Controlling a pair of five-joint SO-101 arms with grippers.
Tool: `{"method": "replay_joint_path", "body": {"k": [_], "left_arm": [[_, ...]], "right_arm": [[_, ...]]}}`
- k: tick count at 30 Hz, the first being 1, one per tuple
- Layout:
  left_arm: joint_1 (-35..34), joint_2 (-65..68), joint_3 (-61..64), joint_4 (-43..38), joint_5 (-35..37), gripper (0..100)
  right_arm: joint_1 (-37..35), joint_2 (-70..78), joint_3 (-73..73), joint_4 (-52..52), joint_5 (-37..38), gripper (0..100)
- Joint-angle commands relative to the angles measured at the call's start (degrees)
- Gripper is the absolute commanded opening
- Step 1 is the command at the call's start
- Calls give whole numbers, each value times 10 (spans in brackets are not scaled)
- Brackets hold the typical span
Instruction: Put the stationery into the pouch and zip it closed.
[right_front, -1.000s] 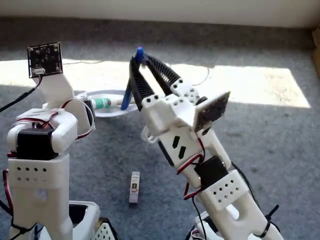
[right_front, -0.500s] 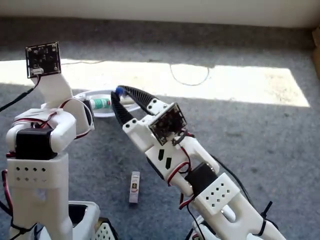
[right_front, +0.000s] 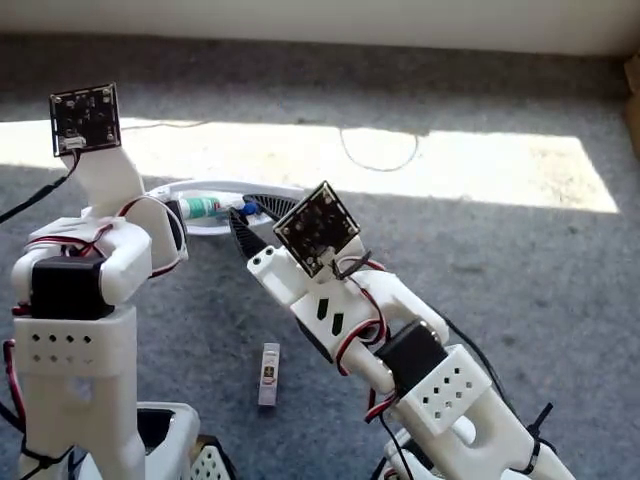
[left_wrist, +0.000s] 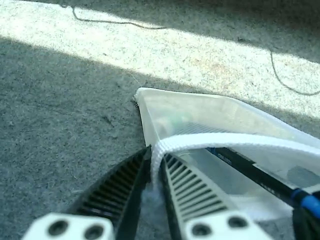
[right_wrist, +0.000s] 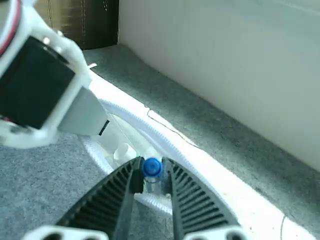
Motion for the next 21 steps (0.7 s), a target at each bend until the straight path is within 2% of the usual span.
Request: {"method": "replay_joint_path", "body": {"k": [1, 7, 21], "left_arm": [[-8, -7, -14, -7, -4, 7], [-8, -7, -14, -7, -4, 7], [-8, -7, -13, -7, -4, 7]], "right_arm": [[-9, 24, -42, 1, 6, 5], [-8, 101, -43, -25, 6, 5], [-6, 108, -56, -29, 4, 9]]}}
